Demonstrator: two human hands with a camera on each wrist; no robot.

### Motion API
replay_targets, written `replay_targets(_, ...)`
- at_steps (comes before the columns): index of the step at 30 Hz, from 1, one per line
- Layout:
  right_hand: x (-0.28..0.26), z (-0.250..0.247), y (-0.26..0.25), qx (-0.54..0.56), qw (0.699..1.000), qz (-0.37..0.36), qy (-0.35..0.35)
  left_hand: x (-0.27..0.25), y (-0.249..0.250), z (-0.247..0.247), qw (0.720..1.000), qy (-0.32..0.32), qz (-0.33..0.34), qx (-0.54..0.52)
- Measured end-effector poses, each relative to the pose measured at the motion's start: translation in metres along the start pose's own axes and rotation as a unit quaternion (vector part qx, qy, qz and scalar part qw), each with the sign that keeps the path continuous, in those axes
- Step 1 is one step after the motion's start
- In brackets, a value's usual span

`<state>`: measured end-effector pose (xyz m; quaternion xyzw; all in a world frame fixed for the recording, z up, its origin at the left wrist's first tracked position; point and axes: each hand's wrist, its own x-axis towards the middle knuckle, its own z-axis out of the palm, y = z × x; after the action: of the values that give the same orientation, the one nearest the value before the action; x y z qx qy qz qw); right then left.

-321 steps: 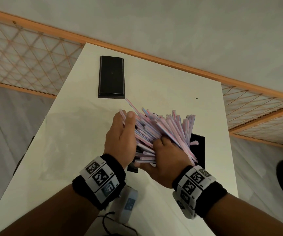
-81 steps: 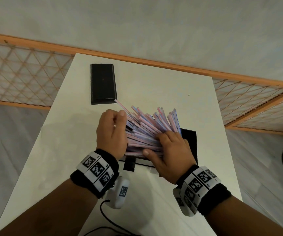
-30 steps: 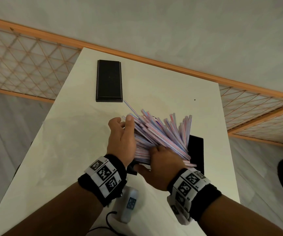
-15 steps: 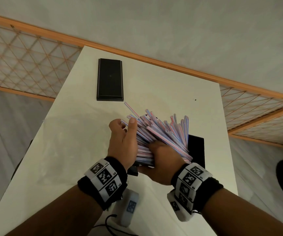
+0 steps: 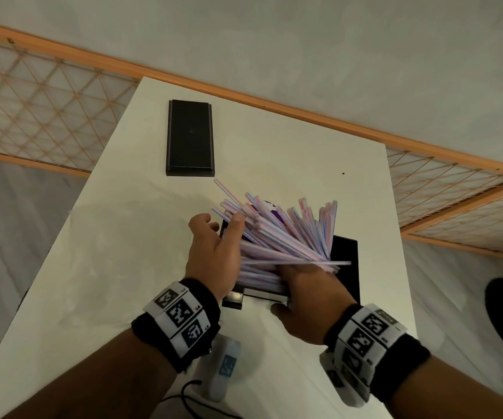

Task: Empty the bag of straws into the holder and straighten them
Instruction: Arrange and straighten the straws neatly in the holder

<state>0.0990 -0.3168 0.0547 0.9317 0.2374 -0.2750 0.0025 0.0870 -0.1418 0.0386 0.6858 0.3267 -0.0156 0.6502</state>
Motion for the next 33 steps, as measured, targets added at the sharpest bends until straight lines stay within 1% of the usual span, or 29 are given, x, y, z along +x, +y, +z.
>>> replay_targets(4,0.011,0.000,-0.002,-0.004,1.000,0.010,-0.019,0.001,-0.002,0.000,1.000,-0.004,-0.003,-0.011)
replay_targets(7,0.017,-0.001,-0.003,-0.050,0.998,0.036,-0.033,-0.002,-0.003,0.001,1.000,-0.017,-0.001,-0.006)
replay_targets(8,0.019,0.000,-0.005,-0.044,0.998,0.033,-0.038,-0.003,-0.003,0.003,1.000,-0.020,0.004,-0.004)
replay_targets(10,0.022,-0.001,-0.006,0.006,0.999,0.018,-0.035,-0.004,-0.004,0.004,1.000,-0.021,0.021,0.002)
replay_targets(12,0.025,-0.004,-0.002,0.028,0.999,0.022,-0.037,-0.005,-0.004,0.004,0.999,-0.025,0.034,0.005)
replay_targets(15,0.025,-0.006,0.001,-0.031,0.998,0.039,-0.049,-0.005,-0.003,0.003,0.999,-0.030,0.038,0.018)
replay_targets(16,0.025,-0.005,-0.001,-0.022,0.998,0.034,-0.055,-0.004,-0.004,0.003,0.999,-0.032,0.033,0.023)
replay_targets(19,0.030,-0.007,-0.002,0.058,0.996,0.017,-0.070,-0.002,-0.006,0.004,0.999,-0.026,0.018,0.027)
replay_targets(21,0.033,-0.009,0.002,0.064,0.995,0.021,-0.076,-0.003,-0.006,0.004,0.999,-0.024,0.018,0.032)
replay_targets(24,0.032,-0.008,0.002,0.020,0.997,0.030,-0.071,-0.003,-0.007,0.003,0.999,-0.029,0.022,0.033)
replay_targets(29,0.027,-0.021,-0.003,0.100,0.993,-0.021,-0.062,-0.001,-0.008,0.003,0.999,-0.017,0.019,0.042)
replay_targets(31,0.019,-0.022,0.000,0.066,0.996,-0.027,-0.054,-0.001,-0.008,0.001,0.999,-0.015,0.026,0.039)
replay_targets(33,0.003,-0.023,0.005,0.043,0.999,-0.026,-0.015,-0.001,-0.010,-0.001,0.998,-0.006,0.039,0.058)
